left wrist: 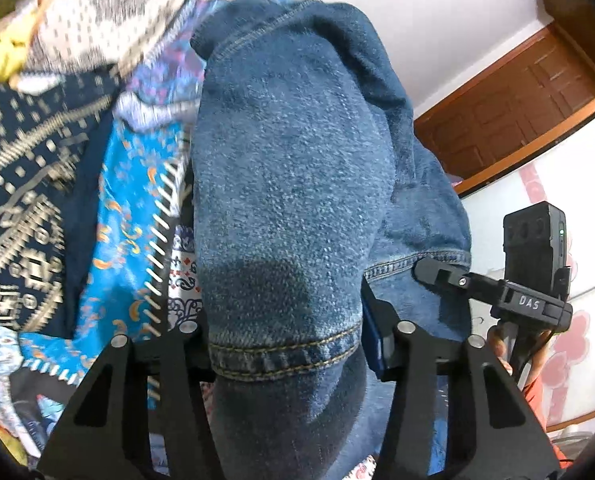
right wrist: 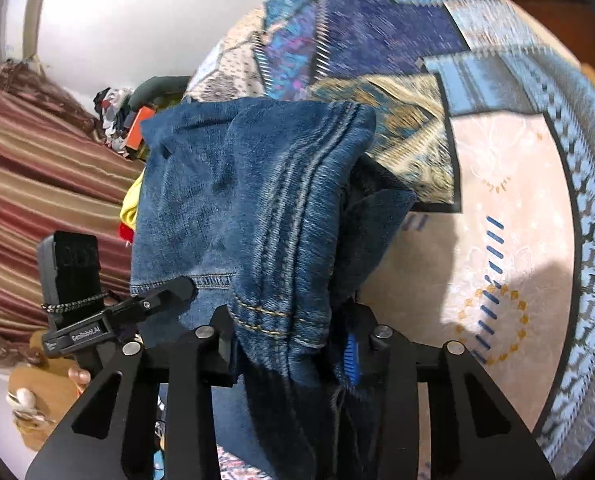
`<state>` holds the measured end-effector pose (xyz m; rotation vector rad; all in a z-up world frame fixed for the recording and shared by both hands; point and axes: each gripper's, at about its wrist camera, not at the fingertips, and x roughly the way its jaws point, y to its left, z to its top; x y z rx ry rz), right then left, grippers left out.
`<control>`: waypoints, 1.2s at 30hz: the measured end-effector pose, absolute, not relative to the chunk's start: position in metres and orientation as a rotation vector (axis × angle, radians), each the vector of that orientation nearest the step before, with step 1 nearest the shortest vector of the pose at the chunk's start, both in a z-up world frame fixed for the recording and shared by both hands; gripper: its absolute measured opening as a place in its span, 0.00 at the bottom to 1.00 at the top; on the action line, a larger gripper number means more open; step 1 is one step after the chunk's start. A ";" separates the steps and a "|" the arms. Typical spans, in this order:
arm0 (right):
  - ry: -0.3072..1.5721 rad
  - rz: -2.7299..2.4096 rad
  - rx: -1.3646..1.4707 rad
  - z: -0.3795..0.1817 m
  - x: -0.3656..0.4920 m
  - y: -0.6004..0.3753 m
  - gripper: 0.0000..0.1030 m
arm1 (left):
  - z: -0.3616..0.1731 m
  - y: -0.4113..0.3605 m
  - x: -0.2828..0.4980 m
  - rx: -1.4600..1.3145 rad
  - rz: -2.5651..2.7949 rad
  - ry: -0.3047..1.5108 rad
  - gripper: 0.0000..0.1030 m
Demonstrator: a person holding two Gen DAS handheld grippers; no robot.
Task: Fold large clothes
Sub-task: 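Grasp the jacket bundle with both grippers and lift it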
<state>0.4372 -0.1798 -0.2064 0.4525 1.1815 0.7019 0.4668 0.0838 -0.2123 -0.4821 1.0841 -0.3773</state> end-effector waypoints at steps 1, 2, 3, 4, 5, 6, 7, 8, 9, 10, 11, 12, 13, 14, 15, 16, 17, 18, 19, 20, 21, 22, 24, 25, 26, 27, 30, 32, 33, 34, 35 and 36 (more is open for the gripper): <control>1.165 0.706 0.442 -0.197 0.433 -0.175 0.33 | -0.200 0.090 0.461 -0.474 -0.378 1.059 0.50; 1.153 0.712 0.441 -0.191 0.432 -0.172 0.32 | -0.190 0.097 0.456 -0.469 -0.381 1.039 0.50; 1.137 0.722 0.439 -0.182 0.431 -0.168 0.32 | -0.178 0.103 0.450 -0.464 -0.383 1.011 0.50; 1.119 0.733 0.438 -0.174 0.429 -0.165 0.32 | -0.169 0.113 0.446 -0.461 -0.387 0.990 0.50; 1.100 0.745 0.434 -0.163 0.427 -0.160 0.32 | -0.159 0.120 0.441 -0.458 -0.389 0.969 0.50; 1.081 0.756 0.424 -0.154 0.424 -0.153 0.32 | -0.149 0.127 0.437 -0.455 -0.389 0.951 0.50; 1.062 0.766 0.411 -0.144 0.423 -0.145 0.32 | -0.138 0.137 0.432 -0.455 -0.384 0.925 0.50; 1.040 0.781 0.397 -0.133 0.421 -0.137 0.32 | -0.129 0.144 0.428 -0.453 -0.379 0.906 0.50; 1.020 0.794 0.386 -0.124 0.419 -0.129 0.32 | -0.119 0.156 0.423 -0.454 -0.371 0.880 0.50; 1.004 0.807 0.375 -0.116 0.419 -0.119 0.32 | -0.110 0.162 0.422 -0.452 -0.365 0.863 0.50; 0.982 0.824 0.365 -0.106 0.418 -0.106 0.32 | -0.103 0.171 0.419 -0.451 -0.357 0.847 0.50; 0.970 0.835 0.359 -0.103 0.418 -0.100 0.32 | -0.095 0.182 0.416 -0.448 -0.347 0.828 0.50; 0.956 0.847 0.352 -0.099 0.420 -0.090 0.32 | -0.089 0.192 0.416 -0.441 -0.336 0.813 0.50; 0.943 0.860 0.346 -0.095 0.420 -0.078 0.32 | -0.086 0.200 0.416 -0.437 -0.326 0.804 0.50; 0.934 0.871 0.343 -0.092 0.420 -0.069 0.32 | -0.082 0.211 0.415 -0.433 -0.312 0.792 0.50; 0.929 0.880 0.341 -0.092 0.422 -0.059 0.32 | -0.081 0.219 0.412 -0.429 -0.301 0.785 0.50; 0.925 0.890 0.338 -0.092 0.422 -0.051 0.32 | -0.081 0.227 0.412 -0.425 -0.290 0.781 0.50; 0.924 0.899 0.334 -0.094 0.425 -0.041 0.32 | -0.081 0.235 0.412 -0.421 -0.278 0.780 0.50; 0.928 0.908 0.333 -0.098 0.429 -0.029 0.32 | -0.085 0.246 0.413 -0.425 -0.262 0.782 0.50; 0.934 0.914 0.333 -0.102 0.431 -0.023 0.32 | -0.087 0.254 0.414 -0.427 -0.252 0.787 0.50; 0.943 0.918 0.335 -0.106 0.437 -0.014 0.32 | -0.090 0.265 0.414 -0.431 -0.242 0.794 0.50; 0.955 0.920 0.336 -0.113 0.442 -0.005 0.32 | -0.096 0.276 0.417 -0.440 -0.230 0.806 0.50; 0.980 0.922 0.340 -0.128 0.453 0.013 0.32 | -0.110 0.293 0.425 -0.459 -0.213 0.828 0.50; 0.993 0.923 0.341 -0.135 0.457 0.020 0.32 | -0.119 0.304 0.430 -0.473 -0.204 0.843 0.50; 1.009 0.923 0.344 -0.145 0.462 0.028 0.32 | -0.129 0.311 0.435 -0.482 -0.198 0.856 0.50; 1.023 0.921 0.347 -0.153 0.465 0.033 0.32 | -0.141 0.318 0.441 -0.489 -0.194 0.868 0.50; 1.064 0.901 0.333 -0.179 0.476 0.053 0.32 | -0.176 0.334 0.459 -0.508 -0.177 0.927 0.50; 1.104 0.885 0.333 -0.196 0.484 0.061 0.32 | -0.199 0.341 0.471 -0.519 -0.169 0.977 0.50; 1.128 0.875 0.334 -0.206 0.488 0.066 0.32 | -0.212 0.344 0.478 -0.525 -0.167 1.006 0.50; 1.151 0.864 0.330 -0.215 0.492 0.068 0.32 | -0.224 0.346 0.484 -0.530 -0.165 1.033 0.50; 1.179 0.851 0.321 -0.229 0.496 0.070 0.32 | -0.235 0.347 0.489 -0.533 -0.160 1.055 0.51; 1.192 0.842 0.314 -0.235 0.497 0.071 0.32 | -0.245 0.348 0.494 -0.538 -0.154 1.079 0.53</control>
